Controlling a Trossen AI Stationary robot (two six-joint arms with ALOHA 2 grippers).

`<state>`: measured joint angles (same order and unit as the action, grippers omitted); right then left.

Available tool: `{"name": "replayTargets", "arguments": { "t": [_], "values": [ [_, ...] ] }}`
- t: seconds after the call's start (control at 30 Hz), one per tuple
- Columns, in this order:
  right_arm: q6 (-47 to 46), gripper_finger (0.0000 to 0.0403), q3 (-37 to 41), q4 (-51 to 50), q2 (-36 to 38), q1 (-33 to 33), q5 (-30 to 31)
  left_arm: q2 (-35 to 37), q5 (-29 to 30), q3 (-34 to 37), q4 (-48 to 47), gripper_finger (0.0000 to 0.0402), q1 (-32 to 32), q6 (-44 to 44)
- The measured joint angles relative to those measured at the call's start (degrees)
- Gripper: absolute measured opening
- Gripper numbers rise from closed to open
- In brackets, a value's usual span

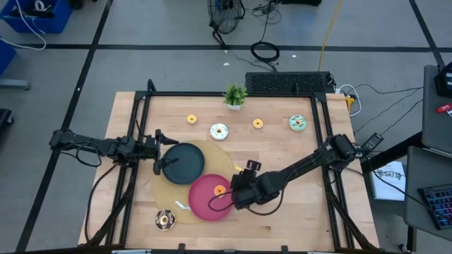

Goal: Pick & Place donuts
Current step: Put the small green donut into the pink plate

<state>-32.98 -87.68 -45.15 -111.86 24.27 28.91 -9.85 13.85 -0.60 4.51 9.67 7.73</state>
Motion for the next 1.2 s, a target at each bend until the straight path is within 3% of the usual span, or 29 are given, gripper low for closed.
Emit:
{"name": "replayTargets", "arguments": {
  "t": [0.27, 0.43, 0.97, 1.2],
  "values": [
    [11.6, 0.0166, 0.0, 17.9, 0.7, 0.1, -1.1, 0.0, 0.0, 0.0, 0.0, 0.0365, 0.0, 0.0],
    [12.9, 0.0166, 0.0, 25.2, 0.7, 0.1, -7.5, 0.0, 0.0, 0.0, 0.0, 0.0365, 0.0, 0.0],
    [11.6, 0.0166, 0.0, 28.4, -0.1, 2.7, -11.2, 0.0, 0.0, 0.0, 0.0, 0.0365, 0.0, 0.0],
    [11.6, 0.0166, 6.1, 38.0, -0.7, 2.7, -11.2, 0.0, 0.0, 0.0, 0.0, 0.0365, 0.0, 0.0]
  ]
}}
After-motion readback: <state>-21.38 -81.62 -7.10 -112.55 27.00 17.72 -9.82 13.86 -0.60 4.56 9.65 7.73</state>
